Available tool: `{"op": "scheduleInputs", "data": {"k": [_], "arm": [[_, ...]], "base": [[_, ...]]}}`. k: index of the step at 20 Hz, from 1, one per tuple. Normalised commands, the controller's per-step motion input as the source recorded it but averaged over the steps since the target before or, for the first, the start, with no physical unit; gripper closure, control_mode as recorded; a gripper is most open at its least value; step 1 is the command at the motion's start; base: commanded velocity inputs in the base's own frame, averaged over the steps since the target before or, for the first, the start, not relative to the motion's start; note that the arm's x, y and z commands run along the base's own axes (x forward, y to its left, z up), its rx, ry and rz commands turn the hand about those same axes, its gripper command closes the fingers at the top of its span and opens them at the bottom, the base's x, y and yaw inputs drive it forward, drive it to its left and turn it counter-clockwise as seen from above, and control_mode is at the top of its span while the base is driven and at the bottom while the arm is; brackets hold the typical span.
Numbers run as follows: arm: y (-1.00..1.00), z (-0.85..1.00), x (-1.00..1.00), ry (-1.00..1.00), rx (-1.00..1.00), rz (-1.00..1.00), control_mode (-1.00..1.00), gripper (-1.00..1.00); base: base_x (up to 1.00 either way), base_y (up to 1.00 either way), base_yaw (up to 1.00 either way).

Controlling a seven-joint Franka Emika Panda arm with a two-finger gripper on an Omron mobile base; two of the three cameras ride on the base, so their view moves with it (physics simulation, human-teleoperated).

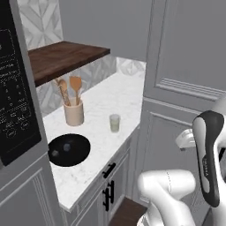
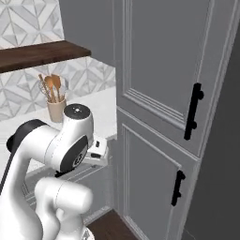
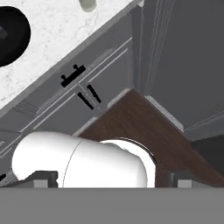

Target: Grab a lemon wedge from the fridge and one ice cube from the ice bowl, and put them in the glass of lemonade.

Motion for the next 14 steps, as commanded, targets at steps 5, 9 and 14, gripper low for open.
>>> {"op": "scheduleInputs", "data": {"k": [5, 9, 14], "arm": [[0.00, 0.00, 0.00, 0.00, 0.00, 0.00, 1.00, -1.00], [0.00, 0.00, 0.00, 0.00, 0.00, 0.00, 1.00, -1.00], [0.00, 0.00, 0.00, 0.00, 0.00, 0.00, 1.00, -1.00]], "base": [[0.97, 0.44, 0.47], [0.85, 0.21, 0.42], [0.96, 0.26, 0.47]]}}
